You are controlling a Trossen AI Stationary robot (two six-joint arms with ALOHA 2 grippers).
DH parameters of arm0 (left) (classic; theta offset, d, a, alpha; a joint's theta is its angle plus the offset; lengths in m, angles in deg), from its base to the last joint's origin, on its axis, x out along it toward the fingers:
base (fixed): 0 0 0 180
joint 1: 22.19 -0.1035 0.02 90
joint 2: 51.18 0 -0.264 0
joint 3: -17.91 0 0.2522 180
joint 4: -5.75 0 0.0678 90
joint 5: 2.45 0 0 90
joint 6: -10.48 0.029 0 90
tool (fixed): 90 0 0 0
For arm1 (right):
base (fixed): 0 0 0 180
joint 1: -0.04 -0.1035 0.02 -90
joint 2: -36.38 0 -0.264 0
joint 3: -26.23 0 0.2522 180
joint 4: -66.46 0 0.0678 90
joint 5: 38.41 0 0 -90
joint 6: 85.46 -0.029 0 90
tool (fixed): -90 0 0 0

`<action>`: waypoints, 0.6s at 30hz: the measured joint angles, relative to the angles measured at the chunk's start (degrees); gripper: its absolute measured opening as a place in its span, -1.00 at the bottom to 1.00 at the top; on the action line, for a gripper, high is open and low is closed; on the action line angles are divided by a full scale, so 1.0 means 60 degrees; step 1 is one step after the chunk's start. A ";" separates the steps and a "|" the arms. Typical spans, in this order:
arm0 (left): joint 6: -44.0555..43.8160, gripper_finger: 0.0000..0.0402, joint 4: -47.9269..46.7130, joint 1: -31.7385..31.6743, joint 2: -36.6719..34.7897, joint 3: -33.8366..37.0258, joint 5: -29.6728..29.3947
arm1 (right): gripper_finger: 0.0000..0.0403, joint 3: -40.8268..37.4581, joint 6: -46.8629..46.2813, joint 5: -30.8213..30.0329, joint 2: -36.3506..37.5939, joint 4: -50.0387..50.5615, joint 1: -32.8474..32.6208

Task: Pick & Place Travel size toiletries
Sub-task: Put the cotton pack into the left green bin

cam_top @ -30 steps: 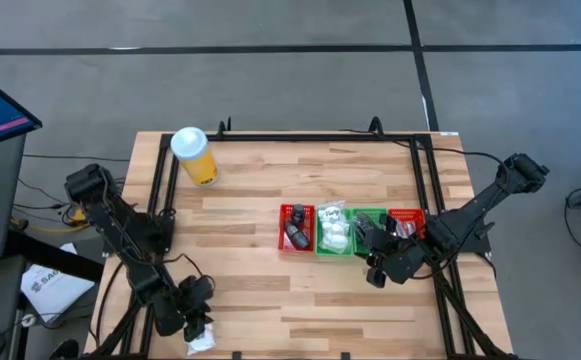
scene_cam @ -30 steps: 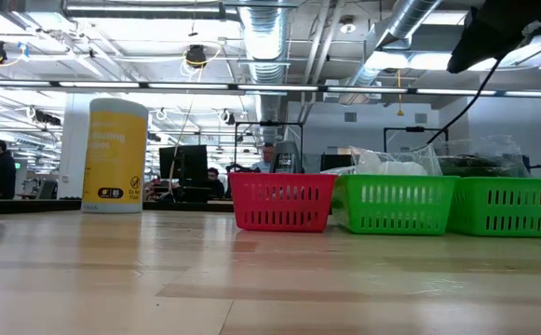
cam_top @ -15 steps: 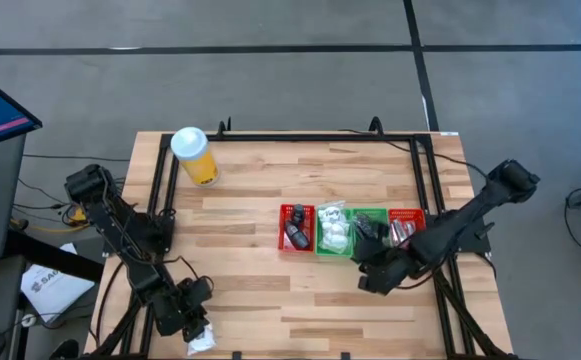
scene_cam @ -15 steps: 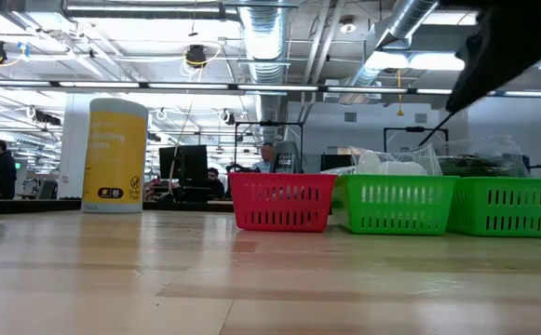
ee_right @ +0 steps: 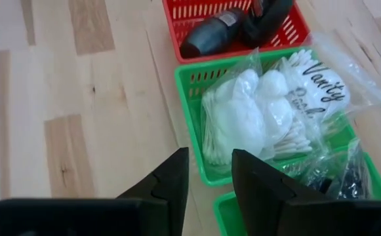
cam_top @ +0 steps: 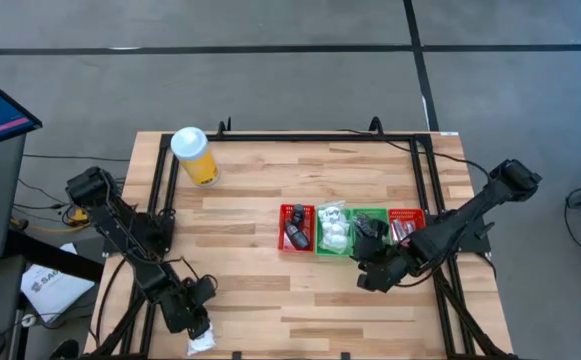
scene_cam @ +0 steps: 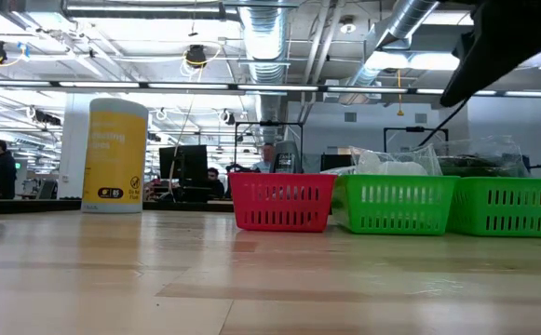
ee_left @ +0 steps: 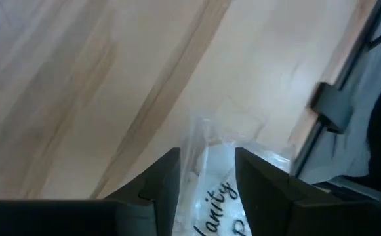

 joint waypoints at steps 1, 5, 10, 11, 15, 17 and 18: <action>0.0000 -0.33 0.0051 0.0000 0.0114 0.0000 0.0043 | -0.47 0.0000 0.0002 -0.0011 0.0067 -0.0015 0.0000; -0.0003 -0.39 0.0395 0.0007 0.0649 0.0004 0.0469 | -0.49 0.0000 0.0047 -0.0025 0.0268 -0.0017 0.0000; 0.0020 -0.43 0.1092 0.0005 0.1325 -0.0059 0.0572 | -0.49 0.0000 0.0244 -0.0032 0.0286 -0.0017 0.0004; 0.0037 -0.45 0.1092 -0.0022 0.1471 -0.0064 0.0751 | -0.49 0.0000 0.0255 -0.0032 0.0285 -0.0016 0.0004; 0.0081 -0.72 0.1325 -0.0063 0.1930 -0.0117 0.1481 | -0.49 0.0000 0.0309 -0.0033 0.0283 -0.0008 0.0004; 0.0064 -0.92 0.1276 -0.0118 0.1980 -0.0115 0.1629 | -0.49 0.0000 0.0323 -0.0036 0.0283 -0.0006 0.0004; 0.0055 -0.95 0.1271 -0.0139 0.1980 -0.0113 0.1666 | -0.49 0.0000 0.0324 -0.0036 0.0283 -0.0004 0.0004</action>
